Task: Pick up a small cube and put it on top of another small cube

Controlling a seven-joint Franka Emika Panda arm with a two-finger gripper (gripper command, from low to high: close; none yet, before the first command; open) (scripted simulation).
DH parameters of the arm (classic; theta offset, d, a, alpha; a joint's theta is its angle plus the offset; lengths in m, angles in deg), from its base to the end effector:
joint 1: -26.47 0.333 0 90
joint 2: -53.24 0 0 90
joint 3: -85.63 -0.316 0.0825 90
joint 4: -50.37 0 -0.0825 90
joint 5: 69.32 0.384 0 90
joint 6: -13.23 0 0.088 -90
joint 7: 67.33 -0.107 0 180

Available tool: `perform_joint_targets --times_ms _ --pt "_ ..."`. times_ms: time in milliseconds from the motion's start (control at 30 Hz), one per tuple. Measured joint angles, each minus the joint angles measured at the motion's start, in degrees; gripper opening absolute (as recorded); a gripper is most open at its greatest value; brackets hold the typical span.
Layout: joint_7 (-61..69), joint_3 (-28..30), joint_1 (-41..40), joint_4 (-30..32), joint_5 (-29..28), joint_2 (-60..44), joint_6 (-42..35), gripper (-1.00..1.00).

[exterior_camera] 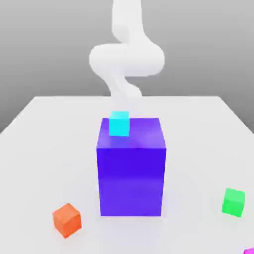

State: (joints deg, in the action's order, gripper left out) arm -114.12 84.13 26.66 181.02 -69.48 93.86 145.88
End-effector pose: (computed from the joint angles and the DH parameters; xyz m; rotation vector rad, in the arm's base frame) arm 0.3780 0.0148 0.6896 -2.4870 1.0306 -0.9695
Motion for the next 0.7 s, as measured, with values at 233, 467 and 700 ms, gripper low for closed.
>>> perform_joint_targets --times_ms 233,467,700 --pt "-3.3 -4.7 0.5 -3.2 -1.2 -14.8 2.5 0.0" --pt "-7.7 -9.1 1.6 -6.4 -4.0 -29.3 4.9 0.0" --pt "-12.8 -11.5 5.4 -9.5 -8.0 -44.0 7.2 0.0"
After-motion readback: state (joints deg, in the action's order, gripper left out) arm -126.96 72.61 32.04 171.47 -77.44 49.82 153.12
